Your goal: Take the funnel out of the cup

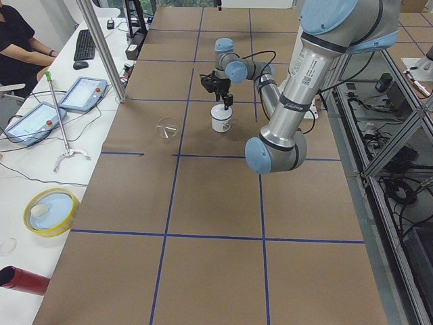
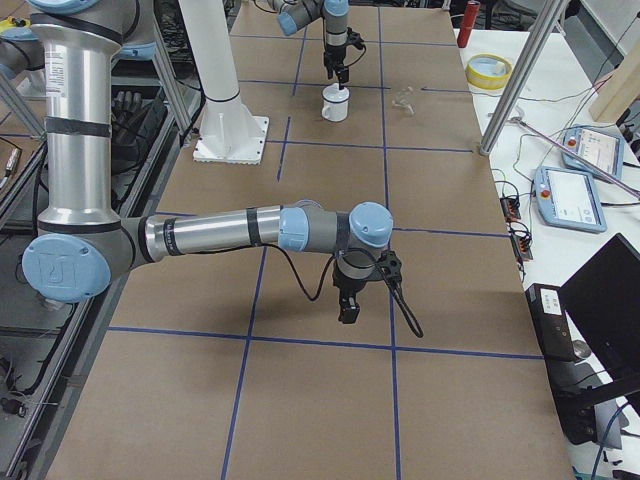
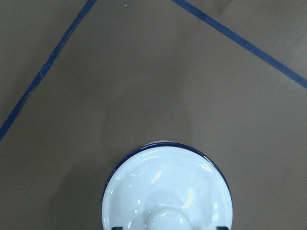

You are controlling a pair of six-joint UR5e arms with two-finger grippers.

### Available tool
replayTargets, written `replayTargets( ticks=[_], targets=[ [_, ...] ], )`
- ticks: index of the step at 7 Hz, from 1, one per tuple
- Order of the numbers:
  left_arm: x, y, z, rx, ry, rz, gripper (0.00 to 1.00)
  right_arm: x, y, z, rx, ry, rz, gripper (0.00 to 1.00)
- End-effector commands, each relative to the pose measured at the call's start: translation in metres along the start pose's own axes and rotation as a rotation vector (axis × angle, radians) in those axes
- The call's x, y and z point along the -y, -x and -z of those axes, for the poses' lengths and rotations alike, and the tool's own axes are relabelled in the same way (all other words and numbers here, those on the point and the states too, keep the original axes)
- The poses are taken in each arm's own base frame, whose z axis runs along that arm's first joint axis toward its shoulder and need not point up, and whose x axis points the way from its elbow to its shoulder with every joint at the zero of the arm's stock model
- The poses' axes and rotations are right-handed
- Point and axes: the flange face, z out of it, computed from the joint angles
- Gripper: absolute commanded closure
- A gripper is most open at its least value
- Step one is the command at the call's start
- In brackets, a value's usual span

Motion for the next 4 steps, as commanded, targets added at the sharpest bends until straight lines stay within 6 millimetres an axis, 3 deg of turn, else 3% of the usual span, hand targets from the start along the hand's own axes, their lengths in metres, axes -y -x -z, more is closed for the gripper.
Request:
replayTargets(
  ticks=[1, 2, 3, 4],
  targets=[
    [0.019, 0.014, 0.027, -0.039, -0.026, -0.138, 0.00, 0.000, 0.000, 0.000, 0.000, 0.000, 0.000, 0.00],
    [0.081, 0.040, 0.046, -0.037, -0.094, -0.210, 0.00, 0.000, 0.000, 0.000, 0.000, 0.000, 0.002, 0.00],
    [0.129, 0.080, 0.047, 0.009, -0.078, -0.303, 0.00, 0.000, 0.000, 0.000, 0.000, 0.000, 0.000, 0.00],
    [0.192, 0.140, 0.057, 0.020, -0.079, -0.414, 0.00, 0.000, 0.000, 0.000, 0.000, 0.000, 0.000, 0.00]
  ],
)
